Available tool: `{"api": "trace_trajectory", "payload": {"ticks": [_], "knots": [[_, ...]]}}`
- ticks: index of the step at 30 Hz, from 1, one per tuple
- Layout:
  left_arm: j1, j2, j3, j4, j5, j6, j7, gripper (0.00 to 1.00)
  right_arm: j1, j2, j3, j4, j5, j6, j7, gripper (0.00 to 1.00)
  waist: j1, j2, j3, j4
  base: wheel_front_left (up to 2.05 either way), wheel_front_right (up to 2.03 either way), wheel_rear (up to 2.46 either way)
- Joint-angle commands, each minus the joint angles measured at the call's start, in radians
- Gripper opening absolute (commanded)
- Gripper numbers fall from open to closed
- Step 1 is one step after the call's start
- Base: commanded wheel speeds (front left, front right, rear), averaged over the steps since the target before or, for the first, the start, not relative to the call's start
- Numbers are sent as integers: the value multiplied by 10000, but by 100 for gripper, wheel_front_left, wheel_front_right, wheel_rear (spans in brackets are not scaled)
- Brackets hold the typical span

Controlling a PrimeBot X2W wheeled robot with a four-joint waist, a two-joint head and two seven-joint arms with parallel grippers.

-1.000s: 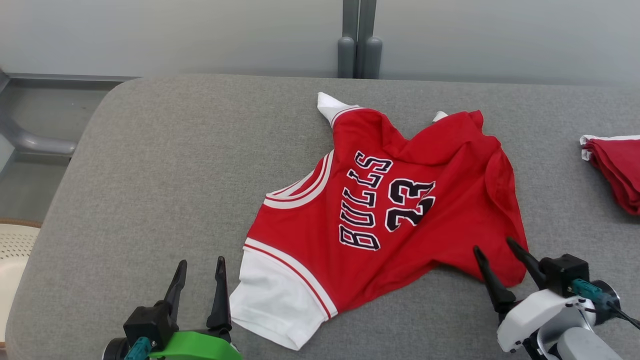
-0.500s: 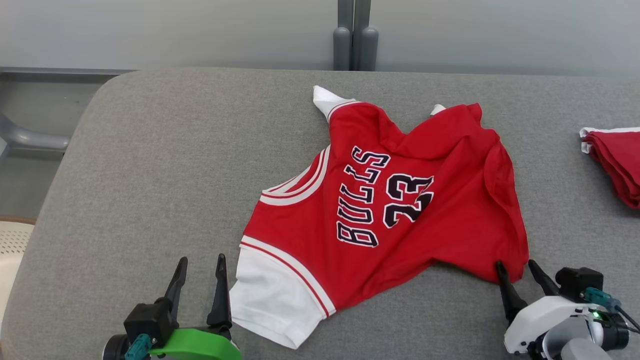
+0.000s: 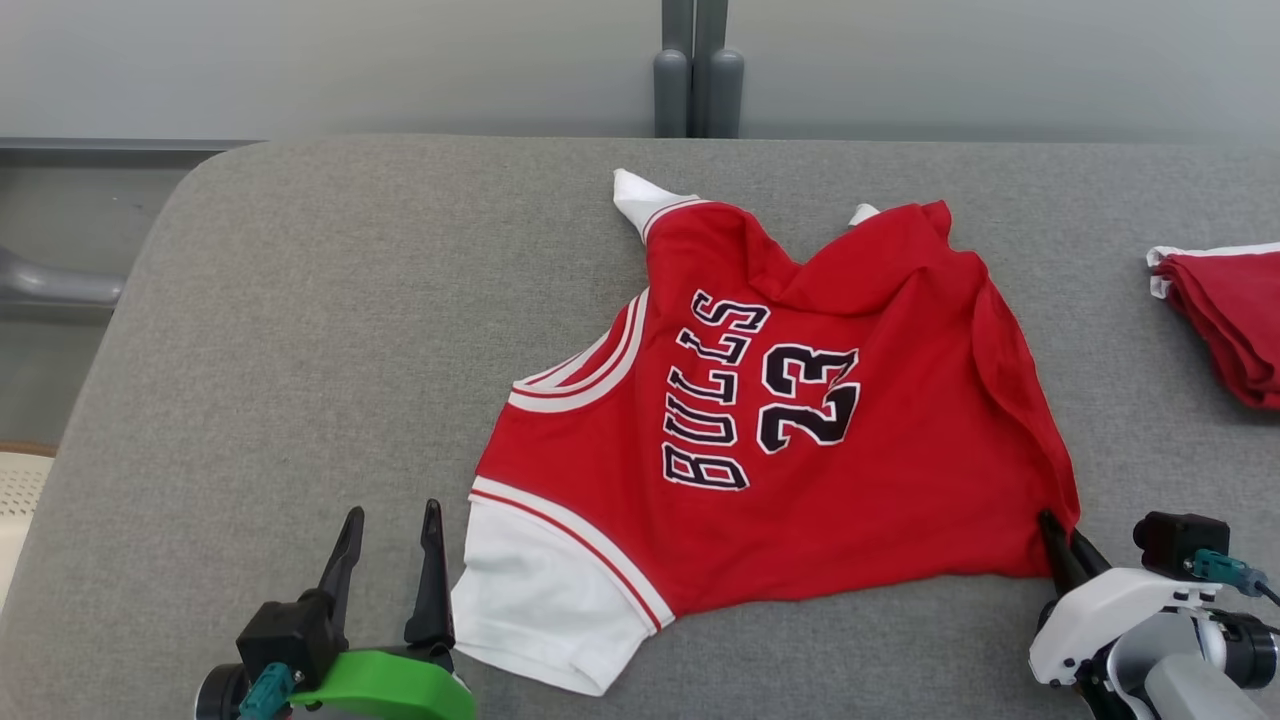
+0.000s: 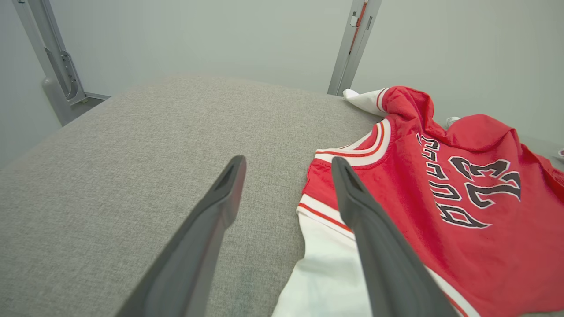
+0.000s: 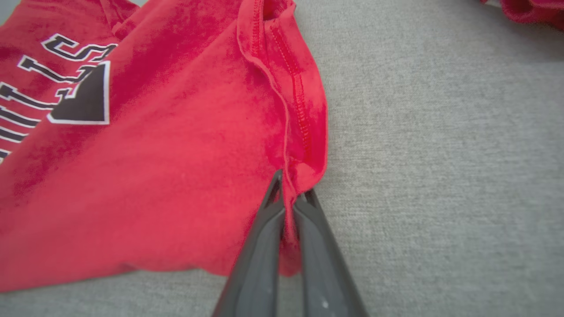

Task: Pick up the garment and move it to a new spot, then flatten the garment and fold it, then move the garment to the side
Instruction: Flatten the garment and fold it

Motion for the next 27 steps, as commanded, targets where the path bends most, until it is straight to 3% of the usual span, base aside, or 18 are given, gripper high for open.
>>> {"api": "trace_trajectory", "payload": {"ticks": [1, 5, 7, 8, 9, 19, 27], "knots": [[52, 22, 22, -43, -18, 55, 1, 100, 199, -77, -128, -96, 72, -6, 87, 0, 1, 0, -13, -123, 0, 0, 0], [71, 22, -4, -103, -79, 84, 1, 100, 481, -68, -522, -467, 180, -8, 430, 0, 1, 0, -2, -355, 0, 0, 0], [44, 22, -20, -95, -104, 57, 1, 100, 653, 77, -985, -798, 260, -8, 622, 47, 1, 0, 17, -502, 0, 0, 0], [39, 22, -21, -102, -107, 61, 1, 100, 714, 104, -1107, -878, 250, -8, 672, 81, 1, 0, 27, -537, 0, 0, 0], [38, 22, -26, -107, -105, 61, 1, 100, 793, 130, -1234, -958, 204, -8, 733, 100, 1, 0, 33, -584, 0, 0, 0], [-74, 37, -21, 34, 15, -41, 1, 100, 1308, 407, -2410, -1936, -353, -6, 833, 100, 1, 0, 54, -922, 0, 0, 0], [-1290, 295, -744, 569, 558, -515, 375, 100, 1136, 401, -2654, -3721, -925, -5, 232, 100, 1, 0, 199, -1360, 0, 0, 0]]}}
